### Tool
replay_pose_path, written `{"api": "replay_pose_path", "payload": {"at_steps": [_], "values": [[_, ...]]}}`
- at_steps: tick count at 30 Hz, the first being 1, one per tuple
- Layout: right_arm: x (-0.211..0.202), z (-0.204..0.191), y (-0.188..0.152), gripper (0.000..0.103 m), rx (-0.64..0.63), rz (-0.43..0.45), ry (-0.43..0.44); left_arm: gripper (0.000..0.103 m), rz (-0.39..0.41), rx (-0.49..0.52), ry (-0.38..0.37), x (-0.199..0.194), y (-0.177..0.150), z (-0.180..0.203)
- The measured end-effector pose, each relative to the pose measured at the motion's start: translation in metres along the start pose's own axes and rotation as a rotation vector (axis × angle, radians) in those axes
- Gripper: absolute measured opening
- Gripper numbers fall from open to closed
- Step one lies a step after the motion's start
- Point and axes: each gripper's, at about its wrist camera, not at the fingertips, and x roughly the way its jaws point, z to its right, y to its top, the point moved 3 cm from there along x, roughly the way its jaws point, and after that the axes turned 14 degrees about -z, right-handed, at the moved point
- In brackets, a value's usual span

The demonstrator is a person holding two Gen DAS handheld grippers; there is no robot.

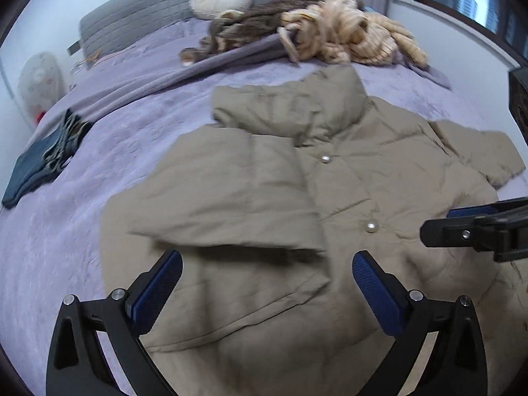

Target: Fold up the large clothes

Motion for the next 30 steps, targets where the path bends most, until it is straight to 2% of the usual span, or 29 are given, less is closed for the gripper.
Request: {"api": "replay_pose_path", "payload": {"at_steps": [1,3,7,10,12,13,16,18,19,22,24,26,27,28,30], "values": [[-0.003,-0.016,0.002,0.083,-0.061,0.021,-0.024,0.100,-0.002,-0.068,-0.002,-0.004,-0.004,-0.022],[-0.004,-0.056,0.006,0.083,-0.212,0.054,-0.091,0.086,-0.035,-0.210,-0.007,-0.003,-0.014,-0.069],[0.021,-0.125,0.006,0.083,-0.489,0.076,-0.281,0.063,-0.132,-0.424,0.008,0.026,-0.036,-0.139],[0.043,-0.157,0.012,0.083,-0.603,0.104,-0.430,0.063,-0.171,-0.465,0.028,0.048,-0.045,-0.155],[0.037,-0.152,0.012,0.083,-0.588,0.140,-0.454,0.063,-0.180,-0.455,0.044,0.057,-0.045,-0.152],[0.032,-0.147,0.023,0.083,-0.538,0.161,-0.449,0.063,-0.178,-0.449,0.048,0.058,-0.048,-0.149],[0.005,-0.101,0.044,0.082,-0.347,0.203,-0.331,0.063,-0.176,-0.440,0.053,0.060,-0.052,-0.148],[-0.008,-0.056,0.049,0.032,-0.202,0.206,-0.161,0.063,-0.180,-0.438,0.050,0.064,-0.049,-0.147],[-0.008,-0.031,0.050,0.004,-0.114,0.172,-0.042,0.063,-0.181,-0.433,0.051,0.064,-0.048,-0.147],[0.014,0.047,0.037,0.004,0.210,0.067,0.196,0.063,-0.188,-0.405,0.050,0.067,-0.045,-0.143],[0.033,0.080,0.018,0.004,0.358,0.015,0.271,0.063,-0.205,-0.383,0.062,0.069,-0.041,-0.139],[0.037,0.090,0.004,0.007,0.404,0.003,0.358,0.063,-0.222,-0.365,0.103,0.066,-0.035,-0.137],[0.035,0.089,0.001,0.010,0.399,-0.012,0.369,0.063,-0.222,-0.358,0.119,0.062,-0.032,-0.137],[0.030,0.087,-0.002,0.017,0.389,-0.033,0.357,0.063,-0.211,-0.356,0.126,0.057,-0.029,-0.139],[0.013,0.084,-0.006,0.019,0.352,-0.044,0.314,0.063,-0.166,-0.366,0.115,0.042,-0.023,-0.143]]}}
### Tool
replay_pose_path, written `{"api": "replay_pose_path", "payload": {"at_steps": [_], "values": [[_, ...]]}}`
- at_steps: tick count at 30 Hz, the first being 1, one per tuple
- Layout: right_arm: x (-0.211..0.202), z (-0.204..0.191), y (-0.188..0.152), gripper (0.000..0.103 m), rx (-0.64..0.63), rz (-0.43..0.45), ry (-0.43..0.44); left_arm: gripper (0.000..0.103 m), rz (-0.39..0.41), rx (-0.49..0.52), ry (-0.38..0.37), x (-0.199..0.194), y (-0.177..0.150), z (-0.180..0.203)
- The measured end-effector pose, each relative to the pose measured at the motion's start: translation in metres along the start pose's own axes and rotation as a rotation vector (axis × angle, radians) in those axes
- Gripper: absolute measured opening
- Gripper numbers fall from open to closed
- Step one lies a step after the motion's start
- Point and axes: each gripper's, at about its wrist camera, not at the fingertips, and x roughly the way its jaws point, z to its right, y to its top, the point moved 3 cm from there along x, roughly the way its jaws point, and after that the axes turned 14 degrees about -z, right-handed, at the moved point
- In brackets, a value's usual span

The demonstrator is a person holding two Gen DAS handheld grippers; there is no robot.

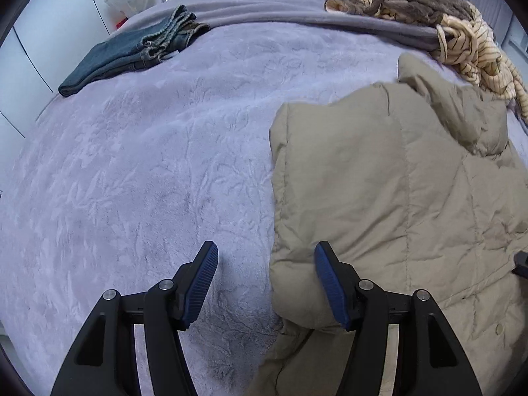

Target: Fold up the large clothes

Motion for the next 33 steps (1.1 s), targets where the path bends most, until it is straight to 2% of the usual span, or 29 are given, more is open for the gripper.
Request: {"api": "replay_pose_path", "payload": {"at_steps": [3,5,9,11,12,13,14,15,17,20,22,23,24,27,30,32,33], "values": [[-0.038,-0.022,-0.009,0.019,-0.130,0.119,-0.101,0.063,0.053,-0.026,-0.007,-0.014,0.016,-0.006],[-0.052,-0.046,-0.006,0.019,-0.244,0.195,-0.164,0.063,0.056,-0.036,-0.011,-0.011,0.029,-0.005],[-0.022,-0.079,0.031,0.019,-0.385,0.167,-0.218,0.063,0.013,-0.051,-0.033,0.014,0.046,0.011],[0.005,-0.080,0.049,0.019,-0.400,0.134,-0.303,0.063,-0.009,-0.039,0.016,0.033,0.047,0.019],[0.016,-0.071,0.056,0.016,-0.377,0.116,-0.346,0.064,-0.019,-0.038,0.022,0.042,0.046,0.021],[0.026,-0.061,0.064,0.009,-0.350,0.100,-0.356,0.066,-0.024,-0.042,0.014,0.048,0.044,0.022],[0.030,-0.052,0.070,0.001,-0.335,0.098,-0.330,0.070,-0.023,-0.053,0.014,0.052,0.043,0.021],[0.029,-0.047,0.072,0.000,-0.330,0.104,-0.310,0.072,-0.019,-0.064,0.015,0.054,0.042,0.020],[0.020,-0.039,0.071,0.000,-0.324,0.108,-0.285,0.072,-0.021,-0.065,0.003,0.057,0.041,0.017],[0.000,-0.027,0.067,0.000,-0.303,0.129,-0.295,0.072,-0.032,-0.054,0.009,0.055,0.042,0.016],[-0.013,-0.017,0.064,0.000,-0.261,0.147,-0.312,0.072,-0.036,-0.056,0.020,0.050,0.044,0.014],[-0.019,-0.011,0.064,0.005,-0.228,0.155,-0.311,0.072,-0.034,-0.057,0.031,0.046,0.044,0.013],[-0.024,-0.004,0.064,0.005,-0.193,0.159,-0.319,0.072,-0.031,-0.057,0.043,0.041,0.041,0.014],[-0.037,0.006,0.056,0.006,-0.135,0.141,-0.261,0.072,-0.020,-0.044,0.046,0.024,0.035,0.015],[-0.047,0.008,0.040,0.014,-0.132,0.121,-0.235,0.072,0.004,-0.024,0.040,0.001,0.023,0.019],[-0.057,0.017,0.025,0.033,-0.126,0.119,-0.224,0.072,0.013,-0.005,0.037,-0.013,0.013,0.023],[-0.060,0.017,0.019,0.037,-0.116,0.119,-0.214,0.072,0.016,0.003,0.032,-0.020,0.008,0.026]]}}
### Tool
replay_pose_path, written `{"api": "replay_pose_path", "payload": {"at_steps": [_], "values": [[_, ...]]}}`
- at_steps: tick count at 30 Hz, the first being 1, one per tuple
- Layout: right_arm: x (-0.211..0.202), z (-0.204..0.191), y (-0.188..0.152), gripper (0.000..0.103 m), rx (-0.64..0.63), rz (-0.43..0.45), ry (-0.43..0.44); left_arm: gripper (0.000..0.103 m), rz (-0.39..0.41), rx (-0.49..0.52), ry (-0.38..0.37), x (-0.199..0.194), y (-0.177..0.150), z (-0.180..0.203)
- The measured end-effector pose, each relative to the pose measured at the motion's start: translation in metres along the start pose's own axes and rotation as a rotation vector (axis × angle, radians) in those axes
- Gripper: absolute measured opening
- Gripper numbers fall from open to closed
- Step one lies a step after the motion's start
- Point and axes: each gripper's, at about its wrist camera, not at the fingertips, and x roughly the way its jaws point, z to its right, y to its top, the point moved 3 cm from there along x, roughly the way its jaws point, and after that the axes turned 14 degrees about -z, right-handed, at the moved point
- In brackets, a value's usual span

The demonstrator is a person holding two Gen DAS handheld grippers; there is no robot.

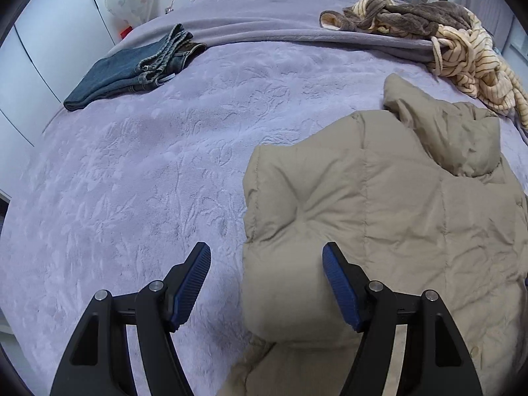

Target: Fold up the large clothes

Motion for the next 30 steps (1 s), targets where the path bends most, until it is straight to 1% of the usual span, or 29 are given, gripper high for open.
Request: {"api": "replay_pose_path", "payload": {"at_steps": [1,4,5,6,7,8,11,13,16,18,19,20,23,25,28,30], "values": [[-0.004,0.003,-0.006,0.041,0.008,0.001,0.010,0.072,-0.001,0.005,-0.006,-0.006,-0.006,0.002],[-0.015,0.008,-0.022,0.042,0.019,0.003,0.025,0.072,-0.019,0.029,-0.026,-0.021,-0.024,0.013],[-0.019,0.011,-0.028,0.043,0.022,0.004,0.031,0.074,-0.023,0.035,-0.029,-0.025,-0.029,0.016],[-0.022,0.014,-0.033,0.046,0.026,0.005,0.036,0.080,-0.026,0.041,-0.031,-0.030,-0.035,0.020],[-0.026,0.016,-0.039,0.049,0.031,0.008,0.042,0.095,-0.025,0.045,-0.035,-0.035,-0.042,0.025],[-0.030,0.018,-0.045,0.052,0.035,0.012,0.045,0.101,-0.017,0.050,-0.037,-0.041,-0.048,0.029],[-0.041,0.029,-0.061,0.054,0.051,0.024,0.061,0.101,0.007,0.081,-0.029,-0.059,-0.065,0.045],[-0.048,0.038,-0.070,0.057,0.066,0.026,0.075,0.102,0.003,0.094,-0.019,-0.069,-0.074,0.057],[-0.057,0.055,-0.083,0.059,0.091,0.037,0.093,0.102,-0.001,0.117,-0.030,-0.081,-0.083,0.075],[-0.062,0.066,-0.089,0.064,0.106,0.042,0.112,0.102,-0.006,0.130,-0.024,-0.087,-0.087,0.090],[-0.065,0.073,-0.091,0.068,0.114,0.045,0.124,0.102,-0.010,0.139,-0.019,-0.089,-0.088,0.100],[-0.068,0.079,-0.092,0.071,0.118,0.048,0.135,0.102,-0.011,0.148,-0.018,-0.091,-0.090,0.109],[-0.077,0.098,-0.094,0.076,0.126,0.055,0.169,0.102,-0.010,0.178,-0.030,-0.098,-0.095,0.140],[-0.084,0.111,-0.094,0.084,0.133,0.056,0.194,0.102,-0.010,0.198,-0.038,-0.102,-0.098,0.162],[-0.098,0.132,-0.090,0.084,0.142,0.066,0.215,0.102,-0.019,0.220,-0.049,-0.108,-0.103,0.195],[-0.106,0.145,-0.086,0.087,0.142,0.069,0.216,0.102,-0.019,0.228,-0.047,-0.111,-0.106,0.216]]}}
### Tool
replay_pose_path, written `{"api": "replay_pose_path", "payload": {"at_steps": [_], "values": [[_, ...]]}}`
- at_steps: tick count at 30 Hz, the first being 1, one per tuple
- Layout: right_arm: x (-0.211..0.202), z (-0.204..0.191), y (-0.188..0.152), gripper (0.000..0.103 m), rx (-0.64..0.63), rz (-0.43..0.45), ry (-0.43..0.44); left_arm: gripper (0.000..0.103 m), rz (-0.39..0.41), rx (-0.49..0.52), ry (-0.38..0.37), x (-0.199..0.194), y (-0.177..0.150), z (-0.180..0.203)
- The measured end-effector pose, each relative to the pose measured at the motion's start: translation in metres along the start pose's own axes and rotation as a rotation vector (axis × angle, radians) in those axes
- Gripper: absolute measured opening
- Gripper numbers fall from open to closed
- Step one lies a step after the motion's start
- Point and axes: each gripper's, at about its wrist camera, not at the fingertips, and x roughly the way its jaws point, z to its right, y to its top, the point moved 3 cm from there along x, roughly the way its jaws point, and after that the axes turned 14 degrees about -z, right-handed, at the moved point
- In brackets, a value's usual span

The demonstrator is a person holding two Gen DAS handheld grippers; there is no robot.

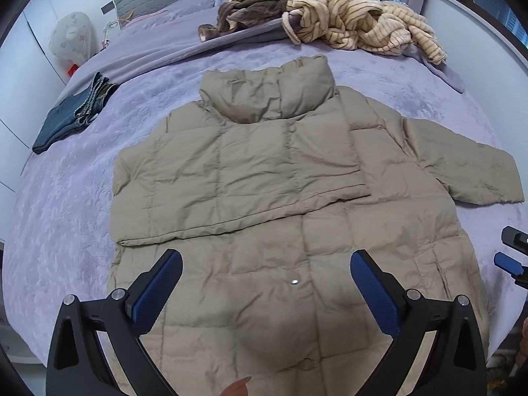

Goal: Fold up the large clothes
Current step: 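Grasp the other sleeve with the right tool and lift it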

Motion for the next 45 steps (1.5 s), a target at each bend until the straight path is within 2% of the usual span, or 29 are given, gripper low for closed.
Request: {"api": "replay_pose_path", "payload": {"at_steps": [5,7,13,17,20,22,25,29,33,34,35,36,37,38,42,45], "values": [[-0.015,0.028,0.019,0.089,0.009,0.006,0.024,0.102,-0.007,-0.002,-0.001,0.000,0.004,0.040],[-0.018,0.042,0.028,0.103,0.025,0.008,0.045,0.102,-0.017,-0.002,-0.001,0.001,0.005,0.052],[-0.026,0.078,0.057,0.103,0.098,0.039,0.111,0.102,-0.047,0.012,0.024,0.006,0.013,0.076],[-0.031,0.114,0.081,0.103,0.214,0.047,0.157,0.102,-0.086,0.003,0.016,0.018,0.024,0.083],[-0.038,0.143,0.101,0.103,0.287,0.086,0.159,0.102,-0.131,0.009,-0.025,0.029,0.031,0.089],[-0.042,0.163,0.114,0.103,0.336,0.118,0.180,0.102,-0.128,0.008,-0.015,0.032,0.036,0.093],[-0.046,0.197,0.134,0.103,0.439,0.171,0.256,0.102,-0.130,0.007,-0.024,0.035,0.042,0.097],[-0.045,0.231,0.157,0.103,0.592,0.250,0.482,0.102,-0.127,0.007,-0.037,0.035,0.051,0.100],[-0.044,0.242,0.174,0.101,0.671,0.312,0.647,0.102,-0.100,0.005,-0.032,0.030,0.061,0.097],[-0.043,0.243,0.178,0.092,0.686,0.318,0.674,0.102,-0.093,0.004,-0.031,0.028,0.063,0.095],[-0.041,0.242,0.181,0.068,0.696,0.318,0.705,0.102,-0.086,0.002,-0.028,0.027,0.066,0.093],[-0.038,0.241,0.184,0.052,0.706,0.307,0.743,0.102,-0.080,-0.001,-0.024,0.027,0.067,0.089],[-0.033,0.238,0.186,0.023,0.709,0.292,0.773,0.102,-0.076,-0.007,-0.023,0.026,0.069,0.086],[-0.030,0.234,0.188,0.011,0.705,0.280,0.787,0.102,-0.072,-0.013,-0.023,0.025,0.070,0.082],[-0.041,0.211,0.194,0.009,0.613,0.303,0.799,0.102,-0.061,-0.052,-0.017,0.024,0.070,0.057],[-0.056,0.172,0.203,0.009,0.485,0.301,0.814,0.102,-0.052,-0.083,-0.010,0.023,0.066,0.031]]}}
